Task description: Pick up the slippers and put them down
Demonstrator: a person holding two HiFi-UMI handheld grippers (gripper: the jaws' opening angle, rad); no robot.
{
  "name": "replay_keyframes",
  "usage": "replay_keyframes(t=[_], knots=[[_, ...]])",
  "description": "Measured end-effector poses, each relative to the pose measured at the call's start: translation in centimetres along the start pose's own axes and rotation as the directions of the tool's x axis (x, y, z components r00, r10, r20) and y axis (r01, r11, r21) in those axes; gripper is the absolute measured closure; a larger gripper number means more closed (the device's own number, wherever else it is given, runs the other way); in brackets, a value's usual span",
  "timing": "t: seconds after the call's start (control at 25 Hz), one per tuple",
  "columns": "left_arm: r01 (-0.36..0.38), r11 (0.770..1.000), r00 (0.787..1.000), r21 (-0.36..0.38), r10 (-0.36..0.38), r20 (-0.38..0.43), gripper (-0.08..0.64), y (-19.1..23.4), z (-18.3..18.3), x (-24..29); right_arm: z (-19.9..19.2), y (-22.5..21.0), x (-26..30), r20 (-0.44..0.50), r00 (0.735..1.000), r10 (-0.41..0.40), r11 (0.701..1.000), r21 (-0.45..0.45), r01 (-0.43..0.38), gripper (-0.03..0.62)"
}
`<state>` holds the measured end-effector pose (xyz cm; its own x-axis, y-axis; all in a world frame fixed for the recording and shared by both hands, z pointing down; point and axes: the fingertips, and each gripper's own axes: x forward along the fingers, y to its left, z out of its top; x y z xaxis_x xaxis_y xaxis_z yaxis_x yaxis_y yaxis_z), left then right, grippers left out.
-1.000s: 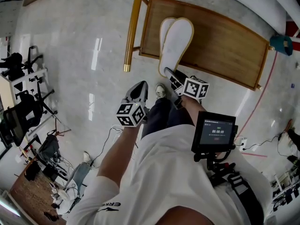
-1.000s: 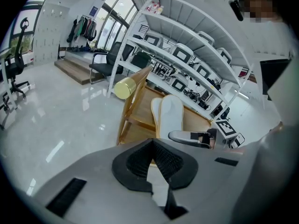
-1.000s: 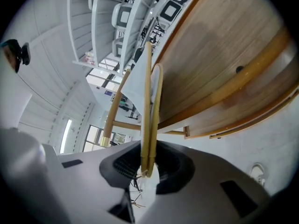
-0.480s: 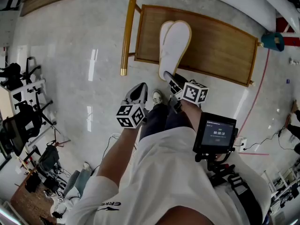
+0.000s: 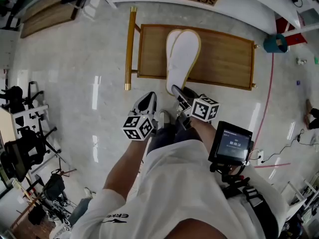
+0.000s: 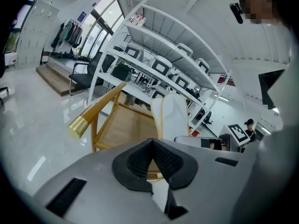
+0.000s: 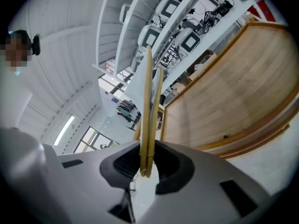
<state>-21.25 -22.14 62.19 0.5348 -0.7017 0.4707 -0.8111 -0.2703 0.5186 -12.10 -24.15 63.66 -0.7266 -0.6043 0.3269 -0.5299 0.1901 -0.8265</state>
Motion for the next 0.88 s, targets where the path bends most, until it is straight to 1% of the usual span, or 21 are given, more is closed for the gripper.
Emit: replay_keyframes(t=[0.24,0.56,0.88], knots=[[0.059,0.998,0.996,0.027,-0.060,0.065,0.557,-2.8,3.0,-1.2,2.2,3.4,-2.5,0.071,0.997,0.020,0.999,-0.052,-0.016,0.525],[0.129,0.988,0.981,0.080,-0.139,0.136,0.557,-6.5,6.6,-3.2,4.1,8.4,-6.0,0.146,0.987,0.061,0.992,-0.122,-0.043,0.525],[0.188,0.976,0.963,0.107,-0.205,0.177,0.557,-9.5,8.4,-4.6,6.1,11.4,-9.7,0.209,0.975,0.071,0.981,-0.194,-0.030,0.525]])
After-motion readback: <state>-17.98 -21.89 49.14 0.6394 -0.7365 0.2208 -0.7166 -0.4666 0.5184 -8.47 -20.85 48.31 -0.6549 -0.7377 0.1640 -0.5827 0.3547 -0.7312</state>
